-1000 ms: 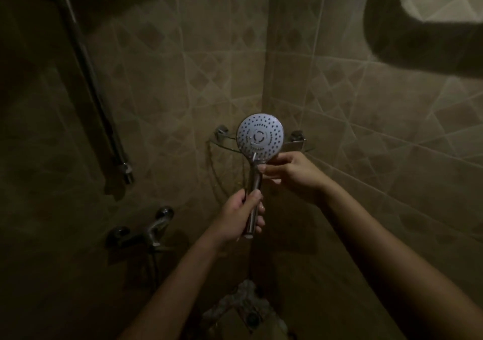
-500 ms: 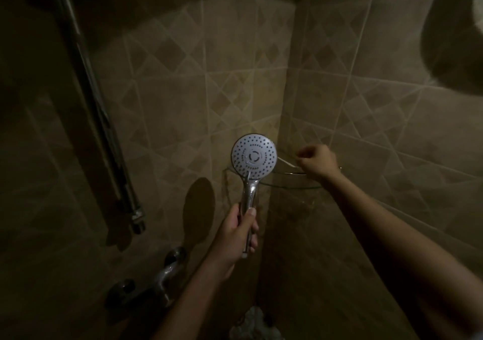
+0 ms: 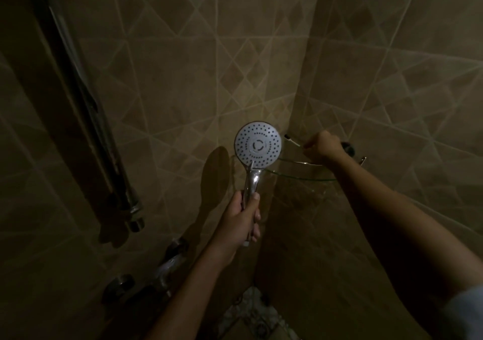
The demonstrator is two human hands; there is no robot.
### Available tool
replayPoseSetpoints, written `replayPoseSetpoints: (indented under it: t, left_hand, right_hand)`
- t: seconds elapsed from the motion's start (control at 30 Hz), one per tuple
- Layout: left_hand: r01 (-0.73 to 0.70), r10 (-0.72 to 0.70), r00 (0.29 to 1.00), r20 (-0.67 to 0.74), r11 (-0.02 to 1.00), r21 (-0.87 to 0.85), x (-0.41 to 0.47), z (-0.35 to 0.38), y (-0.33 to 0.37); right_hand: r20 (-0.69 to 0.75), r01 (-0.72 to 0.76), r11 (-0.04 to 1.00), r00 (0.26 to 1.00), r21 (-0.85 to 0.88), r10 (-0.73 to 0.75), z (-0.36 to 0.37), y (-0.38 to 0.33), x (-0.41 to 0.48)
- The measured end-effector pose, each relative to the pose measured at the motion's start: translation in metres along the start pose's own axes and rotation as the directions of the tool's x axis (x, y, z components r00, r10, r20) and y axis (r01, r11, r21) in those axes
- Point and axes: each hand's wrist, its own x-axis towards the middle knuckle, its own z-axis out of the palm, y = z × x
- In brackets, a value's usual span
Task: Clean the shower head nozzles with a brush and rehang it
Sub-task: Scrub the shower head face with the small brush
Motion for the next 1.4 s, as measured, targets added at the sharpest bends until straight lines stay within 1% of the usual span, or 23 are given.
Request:
replayPoseSetpoints:
  t: [0.07, 0.1, 0.13, 0.17, 0.23, 0.3, 0.33, 0.37, 0.5, 0.53, 0.6, 0.63, 0.67, 0.7, 0.77, 0.83, 0.9, 0.97, 1.0, 1.07, 1.23, 1.33, 1.4]
  left_hand:
    - [0.013, -0.013, 1.0, 0.008, 1.0, -0.008, 0.002, 0.001, 0.0]
    - [0.025, -0.025, 1.0, 0.01, 1.0, -0.017, 0.003, 0.003, 0.0]
    - [0.038, -0.038, 0.999, 0.011, 0.999, -0.026, 0.003, 0.006, 0.0]
    - [0.05, -0.05, 0.999, 0.013, 0.998, -0.034, 0.003, 0.009, 0.0]
    - [0.059, -0.059, 0.998, 0.019, 0.997, -0.047, 0.002, 0.018, 0.0]
    - [0.053, -0.051, 0.998, 0.032, 0.997, -0.058, 0.001, 0.028, 0.002]
    - [0.052, -0.05, 0.998, 0.043, 0.997, -0.057, -0.001, 0.034, 0.002]
    - [0.055, -0.052, 0.997, 0.054, 0.997, -0.049, -0.004, 0.041, 0.003]
    - [0.062, -0.061, 0.994, 0.092, 0.998, -0.003, -0.02, 0.066, -0.001]
    - [0.056, -0.056, 0.993, 0.1, 0.998, 0.003, -0.025, 0.074, -0.002]
    - [0.045, -0.046, 0.993, 0.107, 0.999, 0.009, -0.036, 0.091, -0.005]
    - [0.045, -0.046, 0.993, 0.107, 0.999, 0.01, -0.042, 0.101, -0.006]
    - [0.051, -0.052, 0.993, 0.106, 0.999, 0.008, -0.047, 0.11, -0.007]
    - [0.059, -0.059, 0.993, 0.106, 0.998, 0.001, -0.053, 0.12, -0.008]
    - [0.075, -0.072, 0.992, 0.107, 0.997, -0.023, -0.066, 0.139, -0.013]
    - [0.081, -0.077, 0.991, 0.111, 0.996, -0.028, -0.079, 0.158, -0.019]
    - [0.082, -0.079, 0.99, 0.115, 0.996, -0.019, -0.096, 0.18, -0.025]
    - [0.09, -0.09, 0.989, 0.114, 0.996, 0.012, -0.114, 0.202, -0.032]
    - [0.093, -0.097, 0.989, 0.116, 0.995, 0.035, -0.123, 0.214, -0.036]
    - [0.089, -0.098, 0.988, 0.123, 0.993, 0.075, -0.14, 0.235, -0.047]
    - [0.09, -0.109, 0.986, 0.123, 0.985, 0.148, -0.179, 0.283, -0.083]
    - [0.084, -0.111, 0.983, 0.144, 0.98, 0.181, -0.196, 0.302, -0.103]
    - [0.078, -0.112, 0.982, 0.155, 0.975, 0.209, -0.204, 0.311, -0.114]
  right_hand:
    - [-0.032, 0.036, 0.996, 0.999, 0.079, -0.034, 0.0, 0.002, -0.001]
    - [-0.048, 0.043, 0.988, 0.998, 0.148, -0.036, 0.0, 0.004, -0.003]
    - [-0.057, 0.036, 0.966, 0.998, 0.256, -0.022, -0.002, 0.005, -0.006]
    - [-0.051, 0.018, 0.917, 0.999, 0.398, 0.002, -0.004, 0.007, -0.01]
    - [-0.023, -0.013, 0.743, 0.999, 0.67, 0.038, -0.012, 0.012, -0.018]
    - [0.018, -0.042, 0.569, 0.999, 0.821, 0.047, -0.021, 0.02, -0.029]
    - [0.026, -0.042, 0.522, 0.999, 0.852, 0.037, -0.024, 0.024, -0.036]
    - [0.018, -0.027, 0.5, 1.0, 0.866, 0.023, -0.027, 0.028, -0.044]
    - [-0.097, 0.078, 0.433, 0.995, 0.898, 0.022, -0.036, 0.043, -0.073]
    - [-0.103, 0.087, 0.383, 0.994, 0.919, 0.021, -0.042, 0.047, -0.081]
    - [-0.067, 0.065, 0.222, 0.998, 0.973, 0.001, -0.061, 0.056, -0.099]
    - [-0.035, 0.037, 0.161, 0.999, 0.986, -0.017, -0.07, 0.06, -0.108]
    - [-0.005, 0.01, 0.136, 0.999, 0.991, -0.041, -0.079, 0.065, -0.119]
    - [0.02, -0.011, 0.139, 0.998, 0.99, -0.064, -0.087, 0.072, -0.131]
    - [0.06, -0.044, 0.198, 0.995, 0.979, -0.077, -0.1, 0.09, -0.156]
    - [0.088, -0.069, 0.275, 0.995, 0.959, -0.055, -0.11, 0.113, -0.18]
    - [0.146, -0.128, 0.334, 0.989, 0.934, -0.03, -0.117, 0.138, -0.204]
    - [0.216, -0.195, 0.363, 0.976, 0.911, -0.019, -0.122, 0.165, -0.23]
    - [0.229, -0.205, 0.378, 0.973, 0.903, -0.019, -0.123, 0.177, -0.243]
    - [0.187, -0.154, 0.433, 0.982, 0.888, -0.034, -0.125, 0.202, -0.271]
    - [0.005, 0.067, 0.629, 0.994, 0.774, -0.112, -0.124, 0.262, -0.327]
    - [-0.045, 0.148, 0.831, 0.988, 0.536, -0.146, -0.121, 0.292, -0.35]
    - [0.015, 0.129, 0.898, 0.989, 0.422, -0.149, -0.12, 0.307, -0.362]
